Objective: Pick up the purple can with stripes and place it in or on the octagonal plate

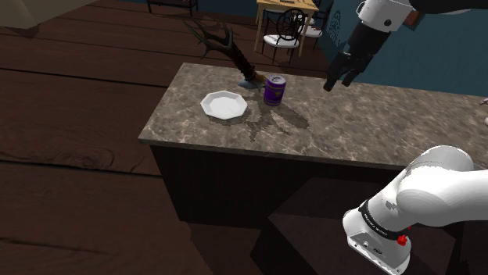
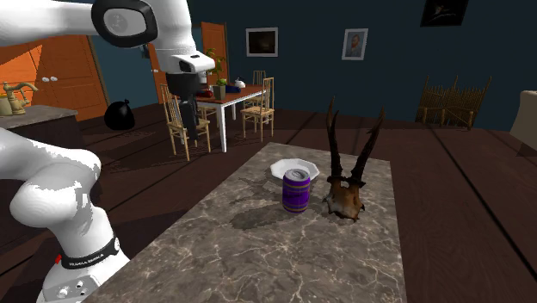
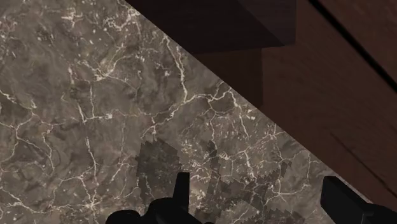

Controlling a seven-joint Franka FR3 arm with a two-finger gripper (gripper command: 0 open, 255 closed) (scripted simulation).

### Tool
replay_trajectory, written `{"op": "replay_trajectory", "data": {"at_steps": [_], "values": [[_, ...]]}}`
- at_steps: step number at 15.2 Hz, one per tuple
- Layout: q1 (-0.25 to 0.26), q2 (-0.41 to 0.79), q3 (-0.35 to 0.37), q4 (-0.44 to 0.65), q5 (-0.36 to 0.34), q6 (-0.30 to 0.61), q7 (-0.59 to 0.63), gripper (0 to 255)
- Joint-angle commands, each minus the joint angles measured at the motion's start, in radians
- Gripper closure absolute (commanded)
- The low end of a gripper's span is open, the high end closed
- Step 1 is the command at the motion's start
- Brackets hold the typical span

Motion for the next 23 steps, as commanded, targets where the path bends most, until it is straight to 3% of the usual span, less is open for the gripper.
{"op": "replay_trajectory", "data": {"at_steps": [1,12,23], "values": [[0.000,0.000,0.000,0.000,0.000,0.000,0.000,0],[-0.040,0.436,0.009,0.173,-0.035,0.223,0.066,0],[-0.074,0.875,-0.008,0.492,-0.076,0.303,0.141,0]]}}
